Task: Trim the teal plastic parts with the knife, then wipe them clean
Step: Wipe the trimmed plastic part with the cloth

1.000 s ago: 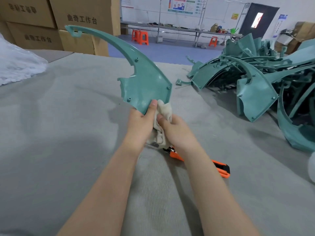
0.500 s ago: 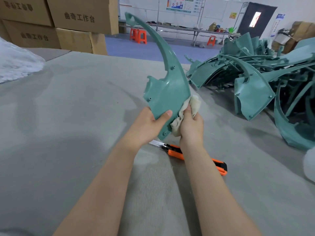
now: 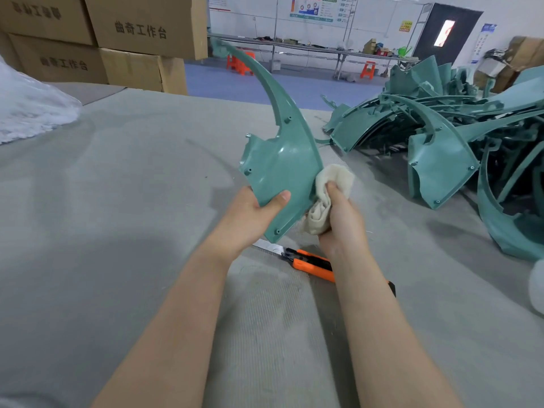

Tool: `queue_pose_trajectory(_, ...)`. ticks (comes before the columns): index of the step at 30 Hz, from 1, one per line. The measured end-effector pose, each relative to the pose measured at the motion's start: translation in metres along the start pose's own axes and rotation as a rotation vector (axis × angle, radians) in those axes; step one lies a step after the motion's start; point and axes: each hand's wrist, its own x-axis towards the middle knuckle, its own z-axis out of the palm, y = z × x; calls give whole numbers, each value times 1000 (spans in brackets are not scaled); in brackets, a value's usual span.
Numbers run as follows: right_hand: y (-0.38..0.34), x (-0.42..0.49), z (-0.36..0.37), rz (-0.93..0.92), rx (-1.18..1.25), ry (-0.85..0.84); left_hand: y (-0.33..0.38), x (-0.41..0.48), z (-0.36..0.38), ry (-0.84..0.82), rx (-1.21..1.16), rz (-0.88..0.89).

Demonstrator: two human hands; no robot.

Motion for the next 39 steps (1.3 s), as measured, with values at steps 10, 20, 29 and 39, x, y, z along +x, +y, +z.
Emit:
queue_pose_trajectory(10, -1, -2, -3, -203, -346, 49, 8, -3, -2, -131, 78, 51)
queue_pose_trajectory(20, -7, -1, -7, -194, -125, 95, 8, -3, -10, -123, -6, 30)
queue_pose_trajectory(29, -7, 2, -13, -234, -404, -144, 4, -2, -14, -103, -17, -33)
queue_pose_trajectory(39, -7, -3, -10, -371, -498, -90, 0, 0, -17, -89, -2, -49)
